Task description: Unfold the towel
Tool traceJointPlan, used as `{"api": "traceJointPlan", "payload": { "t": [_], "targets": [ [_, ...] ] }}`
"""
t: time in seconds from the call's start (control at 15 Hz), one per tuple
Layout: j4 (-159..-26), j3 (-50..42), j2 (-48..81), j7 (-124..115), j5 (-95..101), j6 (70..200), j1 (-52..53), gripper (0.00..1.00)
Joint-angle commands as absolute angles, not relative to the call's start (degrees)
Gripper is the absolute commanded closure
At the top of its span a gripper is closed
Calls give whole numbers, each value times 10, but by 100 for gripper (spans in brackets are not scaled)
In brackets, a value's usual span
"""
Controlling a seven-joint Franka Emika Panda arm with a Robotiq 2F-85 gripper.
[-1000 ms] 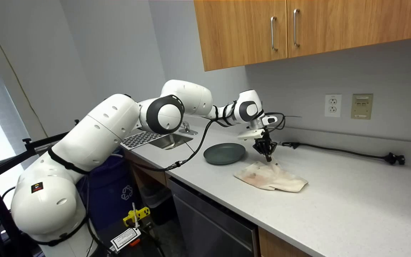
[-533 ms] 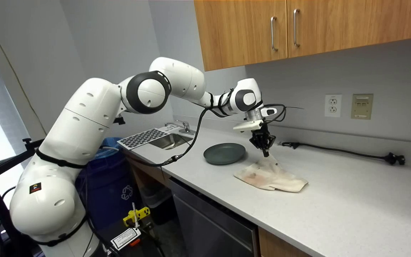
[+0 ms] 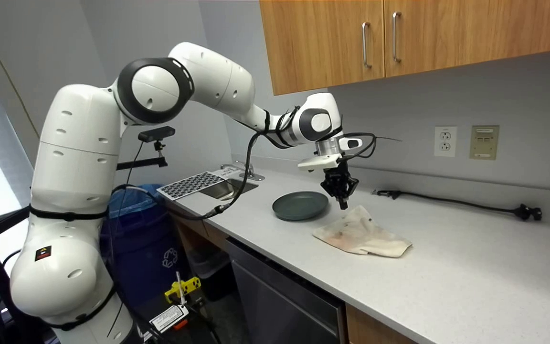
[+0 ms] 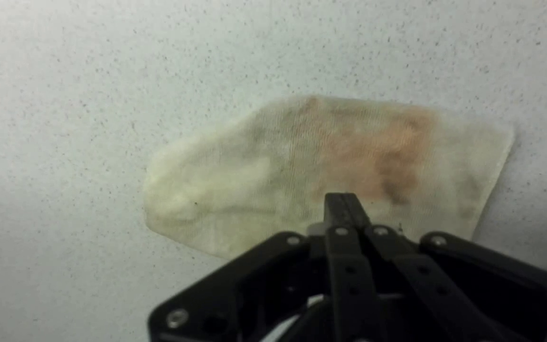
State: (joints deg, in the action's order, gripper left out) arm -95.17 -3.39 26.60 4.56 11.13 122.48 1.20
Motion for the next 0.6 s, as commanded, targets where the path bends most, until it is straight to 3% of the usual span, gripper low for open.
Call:
{"api": "traceJointPlan", "payload": {
  "t": [0.0,0.33,0.47,0.53],
  "targets": [
    [-1091,-23,150,65,100,1290,-7,100],
    [-1231,-28,20,60,84,1360,-16,100],
    [-1289,-31,-37,62,76,1382,-19,73],
    [-1315,-33,-63,62,76,1394,-19,68]
  ]
}}
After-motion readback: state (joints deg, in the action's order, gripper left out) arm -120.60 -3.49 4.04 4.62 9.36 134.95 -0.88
